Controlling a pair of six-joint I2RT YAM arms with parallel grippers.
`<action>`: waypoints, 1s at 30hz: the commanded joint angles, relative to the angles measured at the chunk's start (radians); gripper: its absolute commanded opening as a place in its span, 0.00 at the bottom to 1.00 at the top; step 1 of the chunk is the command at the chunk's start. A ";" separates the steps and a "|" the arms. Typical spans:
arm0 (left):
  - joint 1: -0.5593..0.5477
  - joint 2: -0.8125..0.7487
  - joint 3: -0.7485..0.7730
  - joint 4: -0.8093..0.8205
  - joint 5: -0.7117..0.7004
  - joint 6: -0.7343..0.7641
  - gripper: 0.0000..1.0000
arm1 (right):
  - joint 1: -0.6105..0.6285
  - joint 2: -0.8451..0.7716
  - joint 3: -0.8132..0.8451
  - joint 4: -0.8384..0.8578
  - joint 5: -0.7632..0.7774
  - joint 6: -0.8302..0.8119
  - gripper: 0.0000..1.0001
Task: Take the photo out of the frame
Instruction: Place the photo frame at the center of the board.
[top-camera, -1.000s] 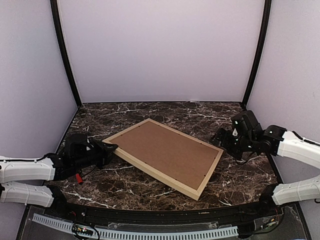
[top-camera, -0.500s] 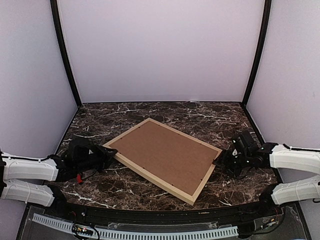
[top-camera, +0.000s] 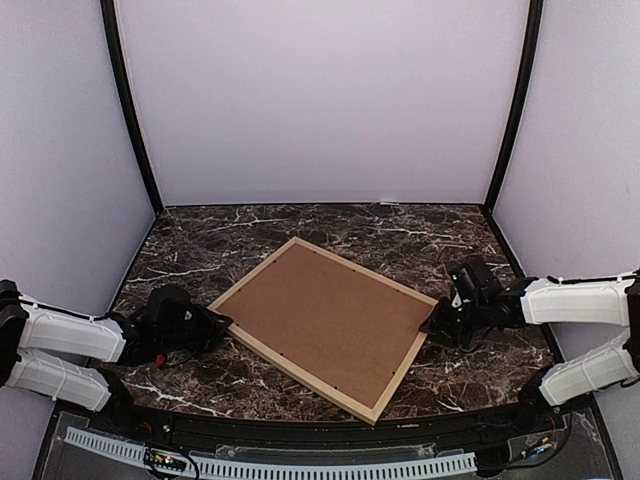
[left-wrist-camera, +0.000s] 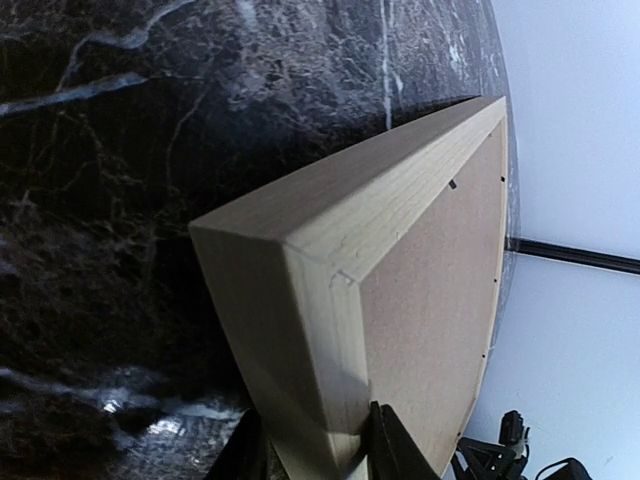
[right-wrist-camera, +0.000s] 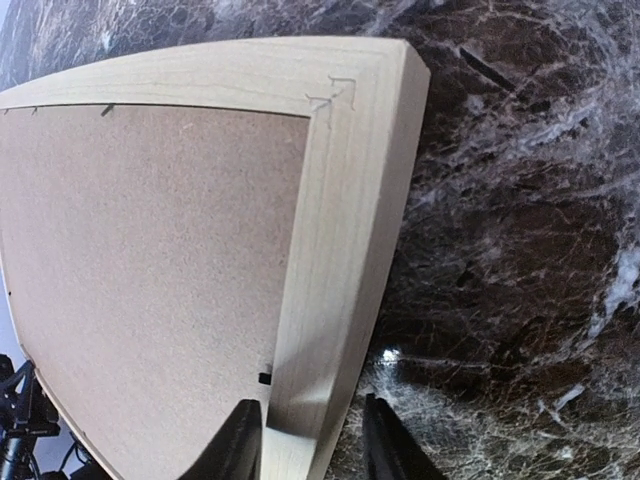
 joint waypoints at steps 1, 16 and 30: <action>0.004 0.049 -0.023 -0.127 -0.069 0.158 0.04 | -0.002 0.021 0.034 -0.010 0.011 -0.025 0.29; 0.004 0.052 -0.032 -0.188 -0.048 0.175 0.12 | -0.002 0.069 0.051 -0.013 0.020 -0.061 0.23; 0.004 -0.190 0.047 -0.544 -0.078 0.280 0.82 | -0.003 0.046 0.108 -0.065 0.069 -0.121 0.45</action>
